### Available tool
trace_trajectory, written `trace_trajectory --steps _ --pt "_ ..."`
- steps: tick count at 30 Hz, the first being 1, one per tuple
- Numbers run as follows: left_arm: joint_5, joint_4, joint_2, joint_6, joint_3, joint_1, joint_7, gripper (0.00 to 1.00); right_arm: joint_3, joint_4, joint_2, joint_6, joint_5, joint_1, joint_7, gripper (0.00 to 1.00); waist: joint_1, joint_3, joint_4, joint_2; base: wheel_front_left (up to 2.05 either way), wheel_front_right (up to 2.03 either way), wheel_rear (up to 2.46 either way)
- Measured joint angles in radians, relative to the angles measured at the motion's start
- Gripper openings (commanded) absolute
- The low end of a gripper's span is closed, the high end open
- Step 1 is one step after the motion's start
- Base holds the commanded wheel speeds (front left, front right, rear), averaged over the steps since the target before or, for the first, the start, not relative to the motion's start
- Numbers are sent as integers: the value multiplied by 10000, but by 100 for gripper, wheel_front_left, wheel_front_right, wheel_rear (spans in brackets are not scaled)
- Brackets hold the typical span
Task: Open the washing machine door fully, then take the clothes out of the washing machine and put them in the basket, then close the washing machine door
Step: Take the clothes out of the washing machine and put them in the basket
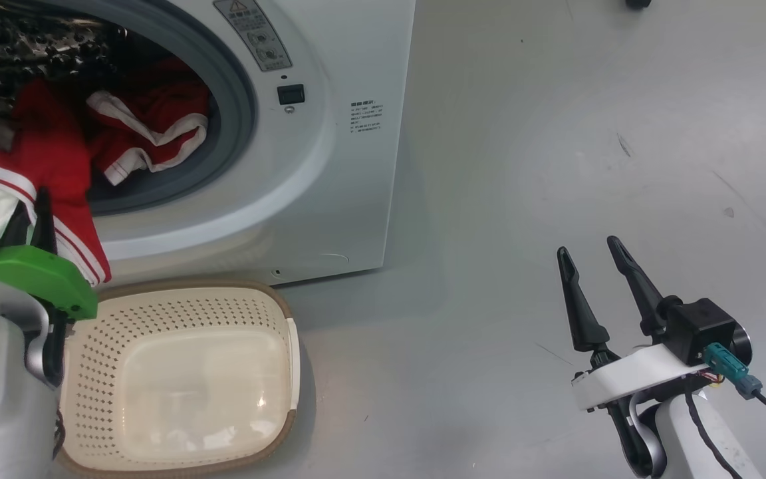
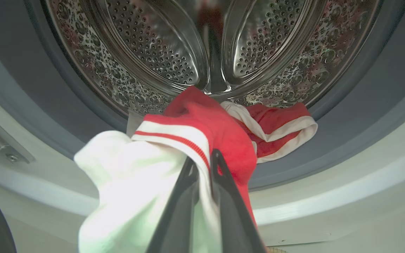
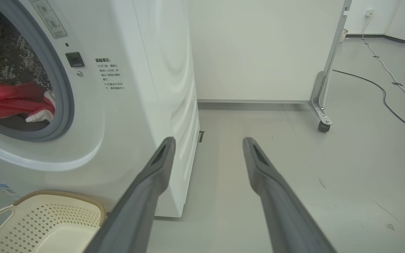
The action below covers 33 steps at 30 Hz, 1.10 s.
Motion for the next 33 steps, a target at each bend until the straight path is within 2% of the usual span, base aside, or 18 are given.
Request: trace_trajectory --steps 6,19,25,33 --pt "272 -395 -173 -100 -370 350 -698 0 -157 -2 -42 0 0 239 0 100 0 -458 283 0 0 0 0" --pt "518 -1494 -293 -222 -585 805 -909 0 -209 -8 -36 4 2 551 0 100 0 -1137 743 0 0 0 0" --pt "627 -2560 -301 -307 -686 896 -940 0 -211 -15 -36 59 2 669 0 100 0 -1372 889 0 0 0 0" --pt "968 -4790 -295 -309 -414 1029 -940 0 -169 -35 -31 63 2 844 0 100 0 -1465 996 0 0 0 0"
